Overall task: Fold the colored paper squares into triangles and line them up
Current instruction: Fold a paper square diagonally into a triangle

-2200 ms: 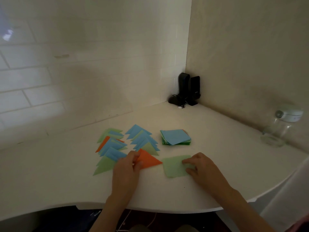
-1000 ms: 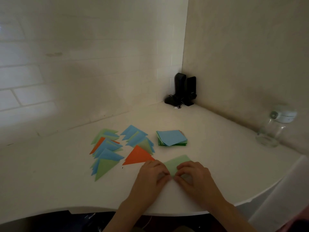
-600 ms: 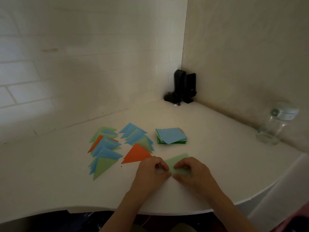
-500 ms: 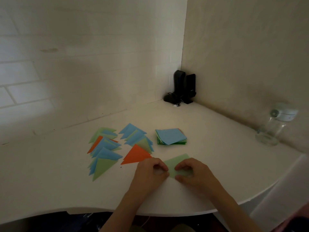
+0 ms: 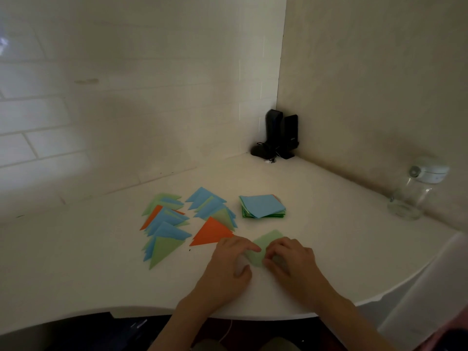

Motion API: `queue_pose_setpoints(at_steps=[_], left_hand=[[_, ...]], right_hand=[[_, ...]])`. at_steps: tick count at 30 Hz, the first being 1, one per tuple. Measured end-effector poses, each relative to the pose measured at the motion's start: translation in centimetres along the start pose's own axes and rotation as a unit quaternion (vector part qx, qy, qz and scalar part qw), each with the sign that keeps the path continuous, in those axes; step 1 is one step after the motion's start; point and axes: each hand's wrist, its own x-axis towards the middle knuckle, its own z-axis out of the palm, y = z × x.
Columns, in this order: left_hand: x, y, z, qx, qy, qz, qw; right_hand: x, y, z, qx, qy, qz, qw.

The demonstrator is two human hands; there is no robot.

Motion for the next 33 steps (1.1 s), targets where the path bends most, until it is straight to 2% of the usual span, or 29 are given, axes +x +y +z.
queue_pose_setpoints(at_steps=[4, 6, 8, 12, 18, 21, 27, 33], left_hand=[[-0.3, -0.3, -0.1, 0.058, 0.006, 0.038, 0.998], [-0.1, -0.3, -0.2, 0.088, 0.016, 0.052, 0.995], [0.1, -0.2, -0.1, 0.107, 0.026, 0.056, 0.992], [-0.1, -0.1, 0.6, 0.129, 0.035, 0.062, 0.989], [0.1, 0.3, 1.2, 0.096, 0.056, 0.007, 0.994], [0.4, 0.3, 1.2, 0.083, 0.042, -0.019, 0.995], [0.6, -0.4, 1.0, 0.093, 0.084, -0.118, 0.985], [1.1, -0.2, 1.6, 0.134, 0.089, -0.169, 0.972]], right_hand=[[0.3, 0.1, -1.0, 0.103, -0.019, -0.071, 0.992], [0.5, 0.1, -1.6, 0.147, -0.037, -0.076, 0.985], [0.7, 0.2, -1.9, 0.136, -0.059, -0.077, 0.986], [0.9, 1.2, -1.5, 0.103, -0.014, -0.082, 0.991], [0.2, 2.1, -1.3, 0.019, 0.000, -0.095, 0.995], [0.5, 2.0, -0.7, 0.009, 0.012, -0.071, 0.997], [1.2, 1.2, 0.6, 0.025, 0.076, -0.009, 0.997], [1.2, 0.3, 1.1, -0.005, 0.083, 0.034, 0.996]])
